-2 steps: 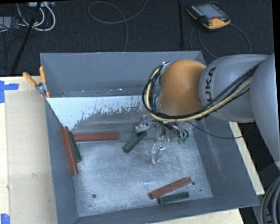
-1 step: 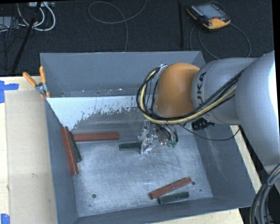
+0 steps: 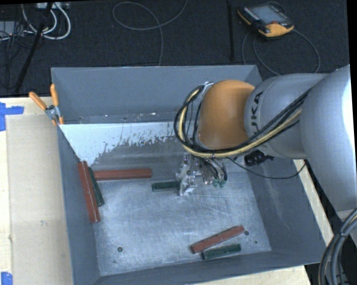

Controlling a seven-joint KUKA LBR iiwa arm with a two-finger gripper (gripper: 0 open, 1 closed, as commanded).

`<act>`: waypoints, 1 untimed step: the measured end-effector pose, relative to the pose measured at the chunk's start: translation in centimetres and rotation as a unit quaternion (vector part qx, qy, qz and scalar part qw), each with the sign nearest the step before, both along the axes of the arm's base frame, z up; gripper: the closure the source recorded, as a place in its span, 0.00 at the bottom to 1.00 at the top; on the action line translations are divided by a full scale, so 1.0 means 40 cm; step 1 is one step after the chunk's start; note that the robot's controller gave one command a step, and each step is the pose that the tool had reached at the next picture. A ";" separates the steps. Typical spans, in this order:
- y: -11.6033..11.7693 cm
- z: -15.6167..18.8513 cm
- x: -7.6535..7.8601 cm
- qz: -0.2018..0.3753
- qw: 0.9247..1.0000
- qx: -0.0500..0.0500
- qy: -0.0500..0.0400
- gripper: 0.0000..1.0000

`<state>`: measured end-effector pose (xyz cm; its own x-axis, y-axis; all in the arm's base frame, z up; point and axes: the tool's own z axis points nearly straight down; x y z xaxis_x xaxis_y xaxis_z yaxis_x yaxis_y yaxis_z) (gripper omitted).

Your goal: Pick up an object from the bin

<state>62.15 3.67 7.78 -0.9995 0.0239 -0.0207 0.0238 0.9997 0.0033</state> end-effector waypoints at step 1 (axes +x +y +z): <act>-0.033 0.415 -0.097 -0.005 1.000 -0.001 0.008 1.00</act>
Offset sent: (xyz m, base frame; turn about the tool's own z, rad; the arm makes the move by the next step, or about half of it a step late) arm 0.0000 0.0000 0.0000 0.0000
